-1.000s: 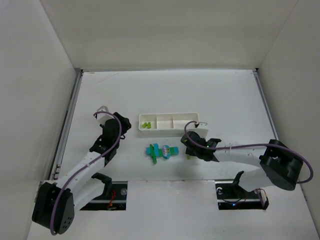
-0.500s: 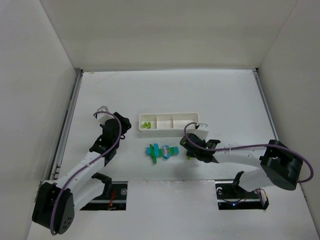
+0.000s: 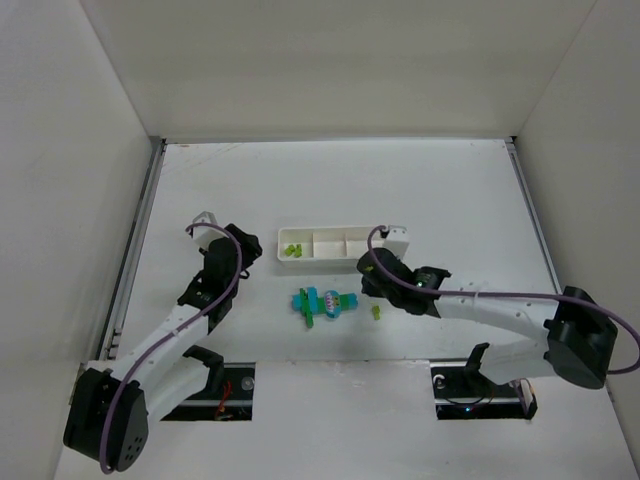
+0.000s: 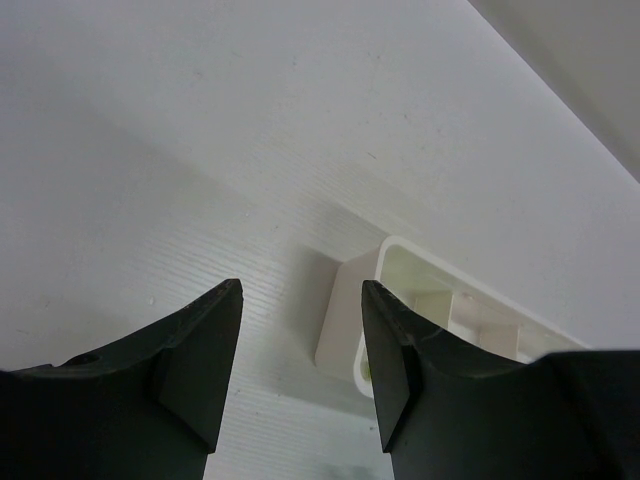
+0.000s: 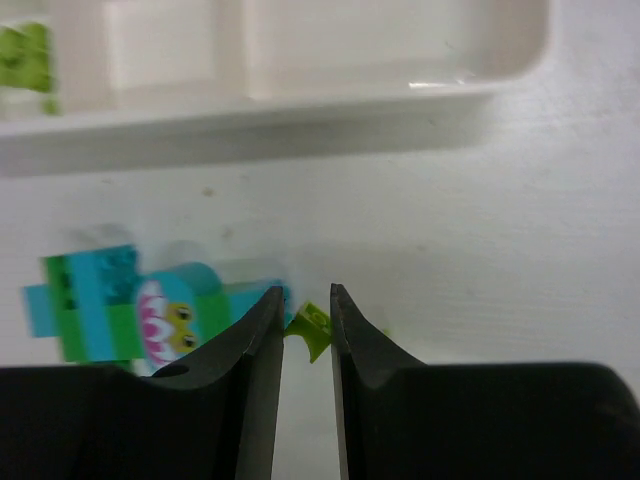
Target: Sort the legos into containers by color
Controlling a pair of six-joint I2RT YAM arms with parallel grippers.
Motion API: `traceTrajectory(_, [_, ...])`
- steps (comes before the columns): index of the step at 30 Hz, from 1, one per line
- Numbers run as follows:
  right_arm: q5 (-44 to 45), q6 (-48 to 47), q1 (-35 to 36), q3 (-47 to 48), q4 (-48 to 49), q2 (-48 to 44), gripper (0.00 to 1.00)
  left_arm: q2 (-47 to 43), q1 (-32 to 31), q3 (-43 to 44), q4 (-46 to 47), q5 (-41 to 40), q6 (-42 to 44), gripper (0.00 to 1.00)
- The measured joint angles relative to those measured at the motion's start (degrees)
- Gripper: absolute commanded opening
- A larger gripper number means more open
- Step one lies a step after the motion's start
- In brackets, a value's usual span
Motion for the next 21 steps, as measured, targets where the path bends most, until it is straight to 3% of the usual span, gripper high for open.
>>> traceTrajectory(4, [-4.0,-4.4,0.0,9.0,6.6,6.5,0.23,-2.0,0.0,-0.6,-0.1,0.0,-0.2,0.48])
traceTrajectory(11, [-9.7,-9.9,-0.5,27.6,18.0,25.9,0.23,-7.1,0.0,-2.7,-1.9,0.0,-1.0,0.48])
traceTrajectory(15, [-10.8,-11.4,-1.0,33.2,19.3,33.6,0.39,-7.3,0.1,-3.4,-2.4,0.0,-1.3,0.48])
traceTrajectory(21, [-10.4,-12.7,-1.8,33.5,18.9,35.3,0.49,-7.1,0.7,-3.4,-3.0,0.0,-1.4,0.48])
